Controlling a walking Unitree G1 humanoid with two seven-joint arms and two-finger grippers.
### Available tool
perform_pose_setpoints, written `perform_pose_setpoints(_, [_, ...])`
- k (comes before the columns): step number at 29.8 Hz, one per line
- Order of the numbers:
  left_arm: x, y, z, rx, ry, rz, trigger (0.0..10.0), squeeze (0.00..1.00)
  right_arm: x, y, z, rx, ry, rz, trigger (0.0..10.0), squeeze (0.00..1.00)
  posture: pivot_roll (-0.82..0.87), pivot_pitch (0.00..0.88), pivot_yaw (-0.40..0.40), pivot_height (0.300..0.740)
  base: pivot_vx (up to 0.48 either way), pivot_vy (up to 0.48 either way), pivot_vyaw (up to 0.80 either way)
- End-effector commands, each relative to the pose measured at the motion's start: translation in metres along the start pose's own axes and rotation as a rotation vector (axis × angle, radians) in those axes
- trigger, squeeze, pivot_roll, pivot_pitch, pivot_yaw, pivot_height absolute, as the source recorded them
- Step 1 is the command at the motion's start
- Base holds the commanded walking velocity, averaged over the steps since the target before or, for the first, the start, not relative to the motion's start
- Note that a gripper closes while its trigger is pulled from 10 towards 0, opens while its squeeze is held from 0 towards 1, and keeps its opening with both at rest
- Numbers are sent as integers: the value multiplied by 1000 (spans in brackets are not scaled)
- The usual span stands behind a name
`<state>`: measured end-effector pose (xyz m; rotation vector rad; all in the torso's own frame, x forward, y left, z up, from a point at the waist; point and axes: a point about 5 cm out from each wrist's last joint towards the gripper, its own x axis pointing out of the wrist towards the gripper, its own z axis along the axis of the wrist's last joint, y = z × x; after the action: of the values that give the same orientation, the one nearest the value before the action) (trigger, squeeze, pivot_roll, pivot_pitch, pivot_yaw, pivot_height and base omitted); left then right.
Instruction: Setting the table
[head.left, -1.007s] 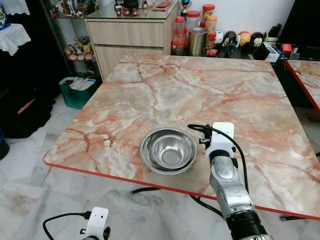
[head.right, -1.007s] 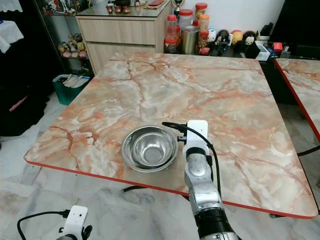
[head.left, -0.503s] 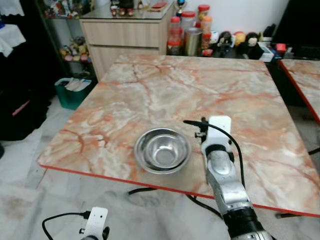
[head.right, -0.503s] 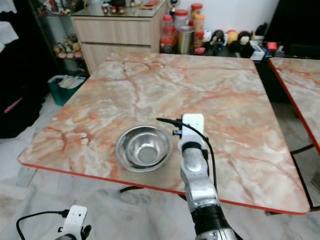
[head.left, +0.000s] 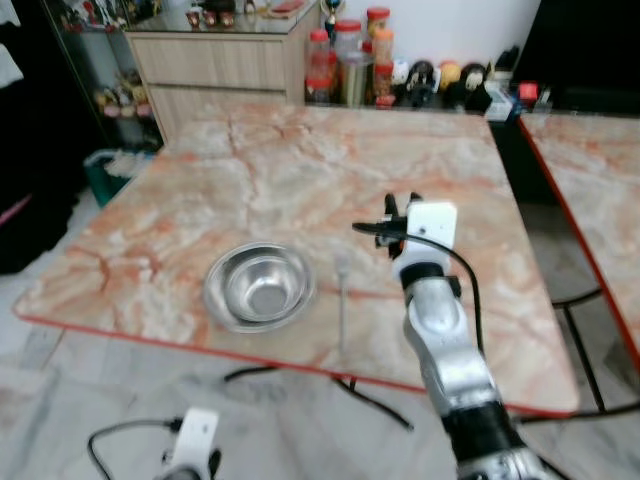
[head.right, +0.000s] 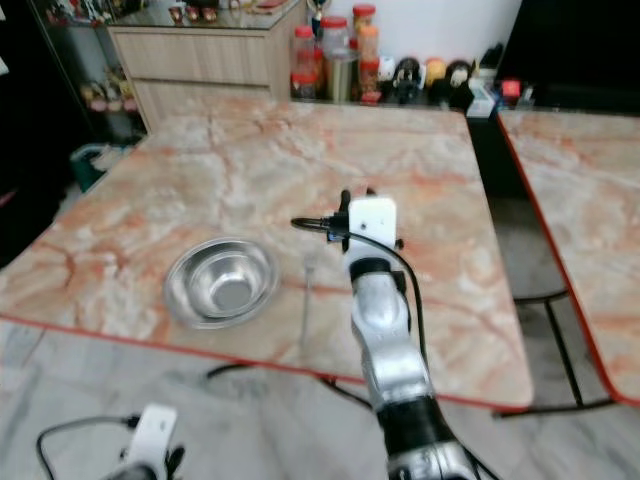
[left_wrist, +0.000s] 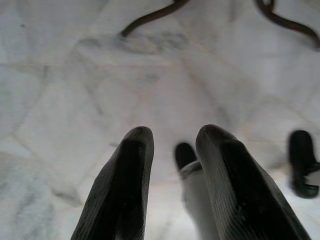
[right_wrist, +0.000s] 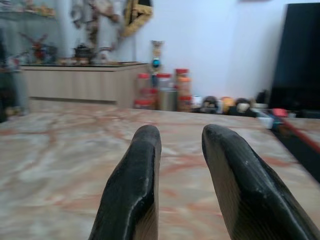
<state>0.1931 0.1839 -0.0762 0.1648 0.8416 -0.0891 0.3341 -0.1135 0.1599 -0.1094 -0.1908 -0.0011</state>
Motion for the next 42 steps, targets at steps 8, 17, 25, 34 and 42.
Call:
perform_pose_setpoints(8, [0, 6, -1, 14, 5, 17, 10000, 0, 3, 7, 14, 17, -64, 36, 10000, 0, -38, 0, 11, 736, 0, -240, 0])
perform_pose_setpoints(17, [0, 5, -1, 11, 7, 21, 10000, 0, 5, 5, 15, 13, -65, 31, 10000, 0, -45, 0, 17, 736, 0, -480, 0])
perform_pose_setpoints(25, [0, 5, 0, -5, 6, 28, 10000, 0, 6, 6, 14, 9, -60, 46, 10000, 0, -41, 0, 4, 736, 0, -480, 0])
perform_pose_setpoints(34, [-1, 2, -3, -15, 10, 29, 10000, 0, 7, 7, 18, -1, -74, 60, 10000, 0, -47, 0, -1, 736, 0, -480, 0])
perform_pose_setpoints(42, [-1, 0, -3, -17, 10, 24, 10000, 0, 6, 6, 16, -9, -68, 64, 10000, 0, -51, 4, -4, 736, 0, -480, 0])
